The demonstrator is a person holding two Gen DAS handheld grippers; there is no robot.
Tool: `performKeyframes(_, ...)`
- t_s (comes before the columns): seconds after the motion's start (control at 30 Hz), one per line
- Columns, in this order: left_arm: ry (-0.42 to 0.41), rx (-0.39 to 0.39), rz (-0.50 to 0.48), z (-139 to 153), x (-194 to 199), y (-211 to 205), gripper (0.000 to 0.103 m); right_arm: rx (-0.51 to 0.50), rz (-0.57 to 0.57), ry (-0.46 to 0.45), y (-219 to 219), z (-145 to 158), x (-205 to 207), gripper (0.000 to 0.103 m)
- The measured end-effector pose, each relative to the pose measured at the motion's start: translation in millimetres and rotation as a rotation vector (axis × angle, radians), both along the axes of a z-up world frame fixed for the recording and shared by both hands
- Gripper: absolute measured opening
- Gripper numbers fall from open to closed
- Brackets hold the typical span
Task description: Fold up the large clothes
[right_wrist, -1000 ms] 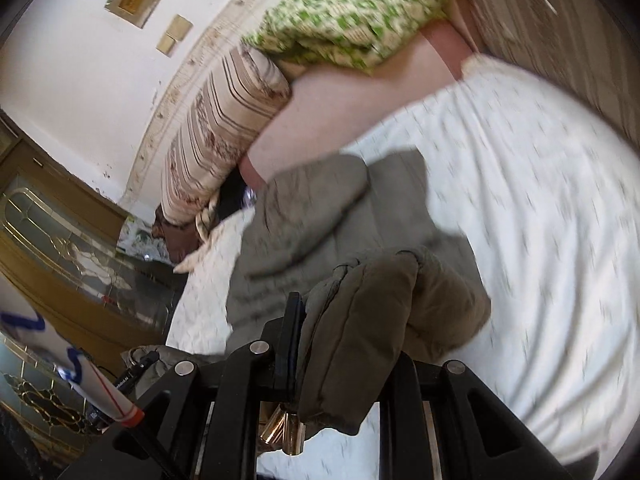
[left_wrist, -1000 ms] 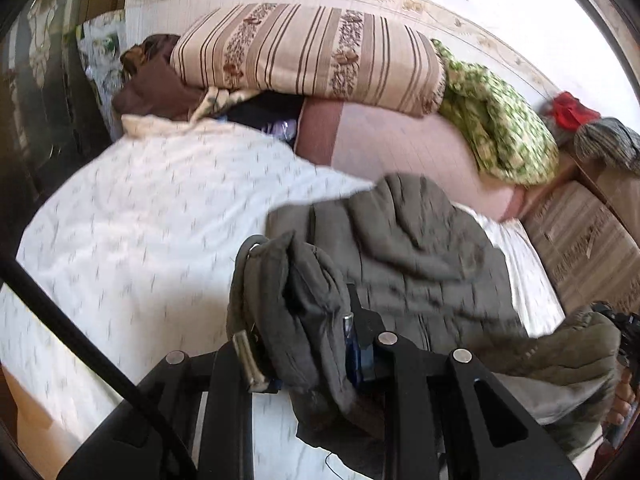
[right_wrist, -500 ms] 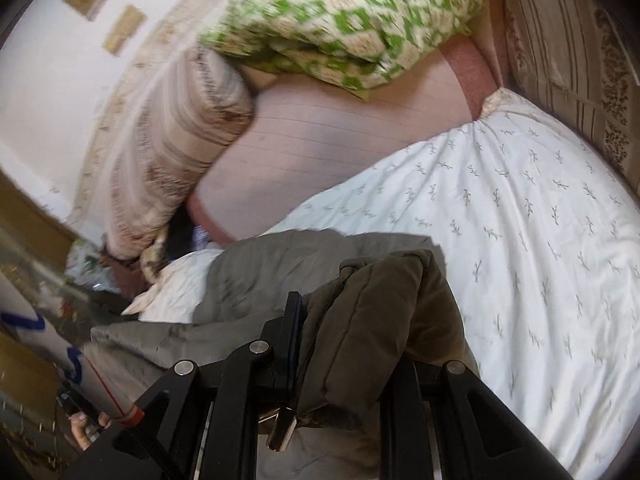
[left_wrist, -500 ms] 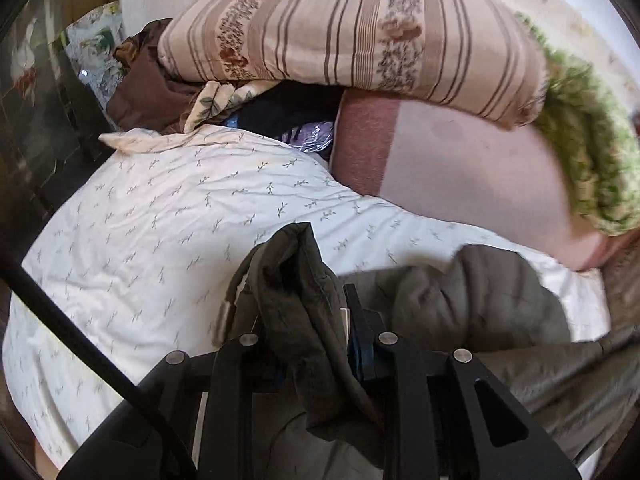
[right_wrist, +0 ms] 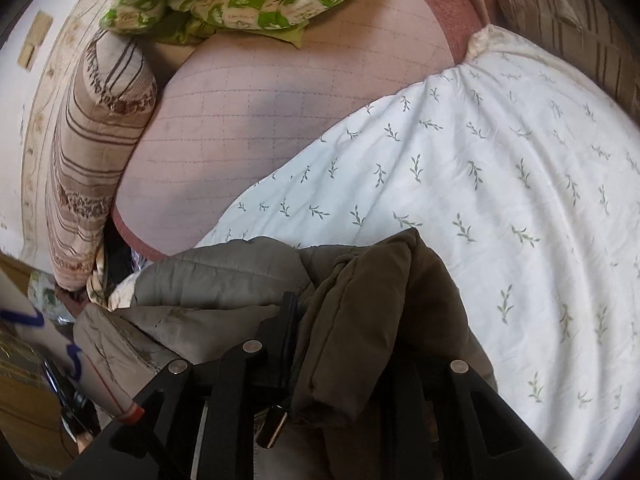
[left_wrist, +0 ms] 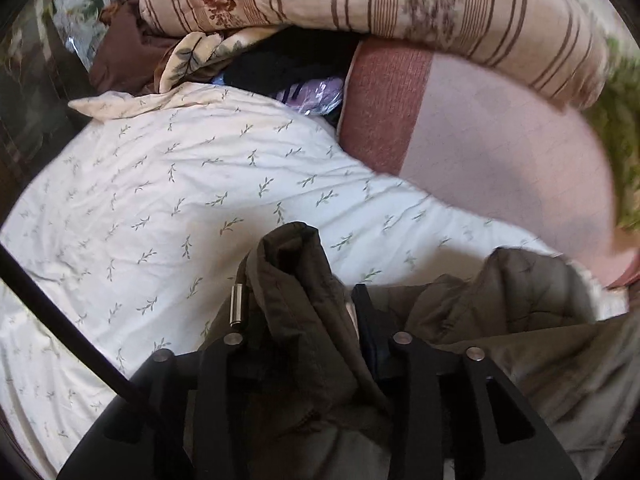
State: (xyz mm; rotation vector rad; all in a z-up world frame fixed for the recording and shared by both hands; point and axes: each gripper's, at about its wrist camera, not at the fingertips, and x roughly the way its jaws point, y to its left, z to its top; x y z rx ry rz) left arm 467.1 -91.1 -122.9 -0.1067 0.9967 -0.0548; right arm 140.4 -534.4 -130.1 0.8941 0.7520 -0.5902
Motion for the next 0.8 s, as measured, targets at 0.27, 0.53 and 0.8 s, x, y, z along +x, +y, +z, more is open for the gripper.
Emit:
performKeyframes(0.27, -0.088, -0.210, -0.069, 76.9, -44.2, 32.8, 0.066, -0.152, -0.029, -0.064, 24.6, 53.8, -35.3, 0.095)
performKeyframes(0.53, -0.203, -0.120, -0.102, 98.8, -160.1, 52.4, 0.075, -0.357, 0.165, 0.042, 114.5, 89.0, -24.0, 0.094)
performKeyframes(0.8, -0.207, -0.102, -0.040, 29.0, -223.7, 76.6, 0.076, -0.420, 0.426, 0.073, 228.5, 55.7, 73.6, 0.084)
